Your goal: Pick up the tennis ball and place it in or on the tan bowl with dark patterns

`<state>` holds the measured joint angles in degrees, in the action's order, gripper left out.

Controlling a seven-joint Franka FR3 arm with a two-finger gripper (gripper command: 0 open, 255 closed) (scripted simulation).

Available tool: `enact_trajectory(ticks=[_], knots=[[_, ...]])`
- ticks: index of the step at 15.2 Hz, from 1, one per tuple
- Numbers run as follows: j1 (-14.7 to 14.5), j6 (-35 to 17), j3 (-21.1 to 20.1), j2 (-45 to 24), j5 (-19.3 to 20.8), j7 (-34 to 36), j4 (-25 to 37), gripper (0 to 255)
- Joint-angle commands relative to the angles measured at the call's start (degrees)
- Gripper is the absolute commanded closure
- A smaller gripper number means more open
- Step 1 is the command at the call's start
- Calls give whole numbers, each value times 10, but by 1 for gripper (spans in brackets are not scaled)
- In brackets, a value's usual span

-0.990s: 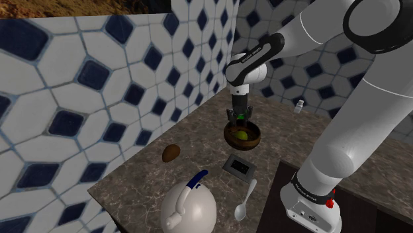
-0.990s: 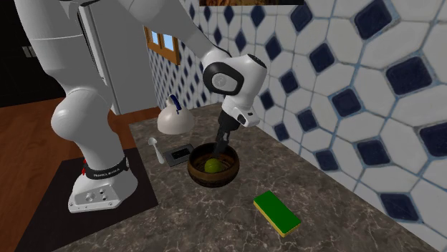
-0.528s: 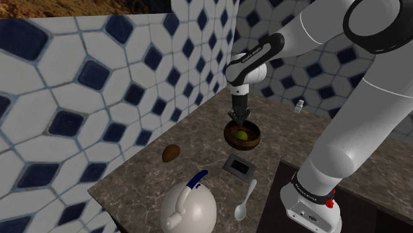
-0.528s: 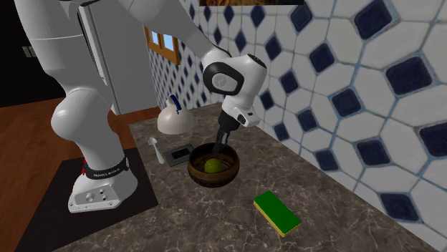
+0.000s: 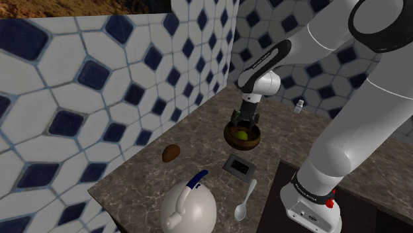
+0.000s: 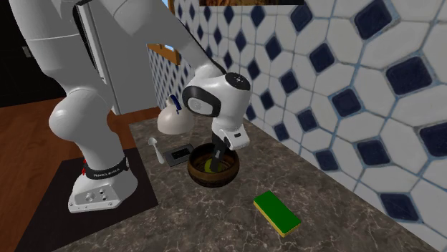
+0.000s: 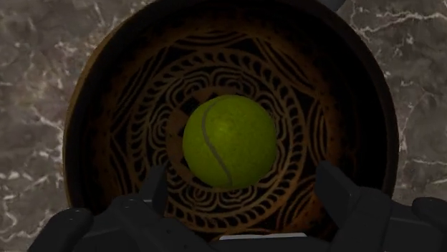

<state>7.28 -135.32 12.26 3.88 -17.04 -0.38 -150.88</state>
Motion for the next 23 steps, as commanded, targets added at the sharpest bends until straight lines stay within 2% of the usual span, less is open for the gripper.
enact_trajectory(ticks=[1,7,14,15,17,19,23], knots=[[0,-40,4,-11,-33,-19,-14,0],[-11,-85,-4,-54,-77,-49,-21,0],[-10,-85,-5,-54,-77,-49,-21,0],[-16,-83,-9,-47,-70,-32,-24,255],[-8,-70,0,-26,-50,-30,-32,255],[-14,-85,-6,-18,-57,-27,-53,255],[-11,-86,-3,-23,-58,-33,-51,255]])
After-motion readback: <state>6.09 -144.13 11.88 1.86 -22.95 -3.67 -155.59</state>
